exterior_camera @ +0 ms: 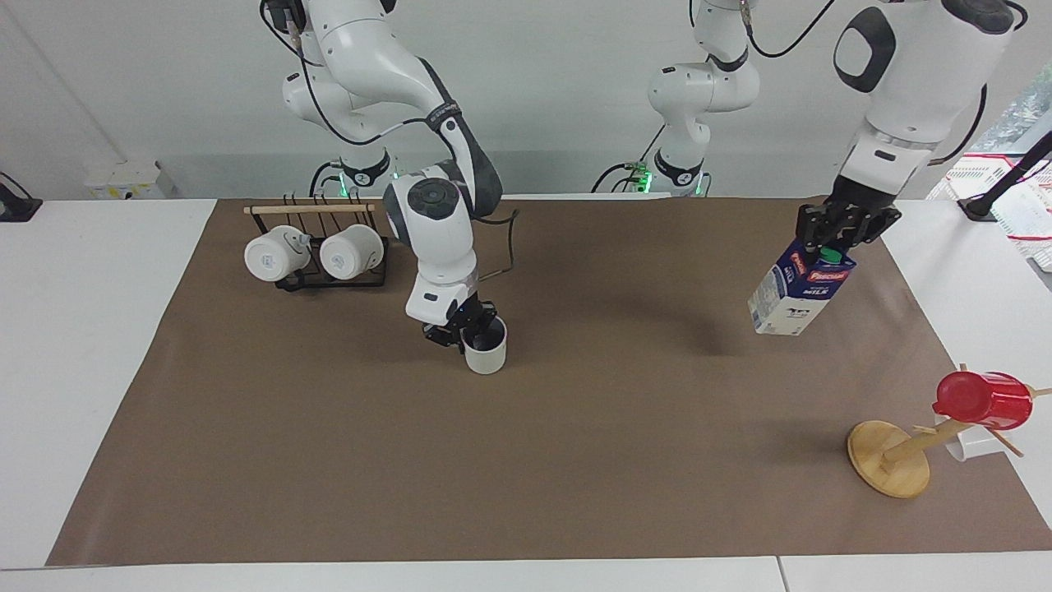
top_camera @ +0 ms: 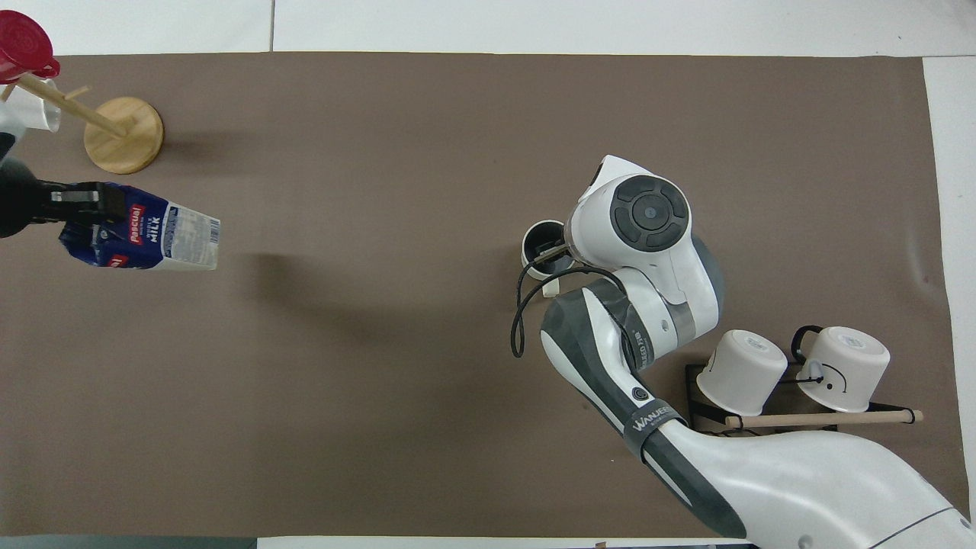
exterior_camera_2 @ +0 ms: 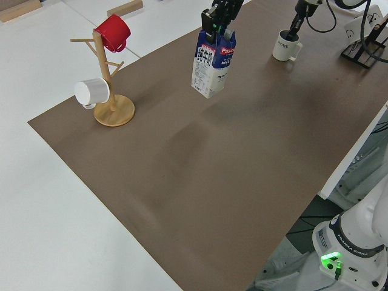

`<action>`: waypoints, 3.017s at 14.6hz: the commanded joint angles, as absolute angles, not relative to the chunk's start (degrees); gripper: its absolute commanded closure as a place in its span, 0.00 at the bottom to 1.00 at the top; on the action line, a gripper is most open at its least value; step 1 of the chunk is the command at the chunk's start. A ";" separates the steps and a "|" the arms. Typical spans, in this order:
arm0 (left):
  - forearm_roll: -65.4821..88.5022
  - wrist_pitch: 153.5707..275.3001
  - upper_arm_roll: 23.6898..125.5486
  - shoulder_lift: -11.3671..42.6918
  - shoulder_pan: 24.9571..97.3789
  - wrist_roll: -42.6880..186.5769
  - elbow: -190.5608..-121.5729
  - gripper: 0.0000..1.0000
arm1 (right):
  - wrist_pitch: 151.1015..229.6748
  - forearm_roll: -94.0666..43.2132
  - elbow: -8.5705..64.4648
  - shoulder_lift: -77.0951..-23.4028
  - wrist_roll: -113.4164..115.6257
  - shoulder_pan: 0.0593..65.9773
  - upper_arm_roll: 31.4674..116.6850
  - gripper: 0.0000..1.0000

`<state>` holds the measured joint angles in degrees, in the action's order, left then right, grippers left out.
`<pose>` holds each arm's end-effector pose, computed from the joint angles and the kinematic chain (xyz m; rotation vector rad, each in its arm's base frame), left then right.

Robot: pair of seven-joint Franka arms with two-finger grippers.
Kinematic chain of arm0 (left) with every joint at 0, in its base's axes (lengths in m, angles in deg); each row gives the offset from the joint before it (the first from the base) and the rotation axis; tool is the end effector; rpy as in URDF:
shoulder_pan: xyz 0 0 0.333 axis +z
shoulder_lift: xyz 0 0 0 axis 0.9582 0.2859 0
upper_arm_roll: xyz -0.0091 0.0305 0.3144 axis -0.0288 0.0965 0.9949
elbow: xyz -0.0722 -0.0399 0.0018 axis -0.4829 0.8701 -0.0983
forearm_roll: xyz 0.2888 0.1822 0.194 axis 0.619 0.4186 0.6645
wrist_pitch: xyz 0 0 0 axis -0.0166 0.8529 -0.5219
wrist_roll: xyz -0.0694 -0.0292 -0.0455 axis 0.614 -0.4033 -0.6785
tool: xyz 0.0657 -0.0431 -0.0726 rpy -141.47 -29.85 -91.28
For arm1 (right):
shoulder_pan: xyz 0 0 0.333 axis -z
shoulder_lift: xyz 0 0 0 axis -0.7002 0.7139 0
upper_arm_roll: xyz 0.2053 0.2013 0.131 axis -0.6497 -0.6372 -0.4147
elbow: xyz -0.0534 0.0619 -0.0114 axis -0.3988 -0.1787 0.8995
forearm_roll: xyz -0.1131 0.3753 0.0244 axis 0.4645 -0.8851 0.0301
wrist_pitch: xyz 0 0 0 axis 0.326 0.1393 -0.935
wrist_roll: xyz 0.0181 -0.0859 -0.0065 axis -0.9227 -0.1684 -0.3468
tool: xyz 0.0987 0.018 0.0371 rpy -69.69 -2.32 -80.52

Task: Place cup and milk on table
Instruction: 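Lift the carton with the left gripper while the right gripper carries the mug, then set the mug down mid-table and withdraw the right gripper, then lower the milk carton beside the mug with the left gripper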

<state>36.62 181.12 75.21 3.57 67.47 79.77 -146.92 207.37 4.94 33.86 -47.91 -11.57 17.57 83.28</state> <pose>0.5564 -0.0822 0.5861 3.1181 -0.0195 0.1924 0.5723 0.2666 0.3492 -3.0621 -0.5472 -0.1935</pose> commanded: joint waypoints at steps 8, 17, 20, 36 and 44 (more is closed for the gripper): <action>42.44 186.52 75.45 17.45 43.70 46.63 -137.67 1.00 | 192.51 6.48 27.73 -59.25 -14.36 26.59 84.27 0.00; 47.54 190.93 75.45 25.38 34.01 36.50 -133.35 1.00 | 169.32 6.48 18.70 -65.59 -14.28 40.39 84.27 0.00; 47.55 190.93 75.45 25.38 33.83 36.50 -133.53 1.00 | 160.35 6.31 12.72 -65.33 -14.36 43.91 84.27 0.00; 47.19 189.25 75.36 23.80 31.46 35.62 -137.31 1.00 | 160.50 6.22 13.40 -65.41 -12.35 45.24 84.18 0.00; 45.62 191.27 75.36 23.88 32.16 35.27 -137.31 1.00 | 160.68 6.83 13.58 -65.41 -8.83 45.32 84.18 0.00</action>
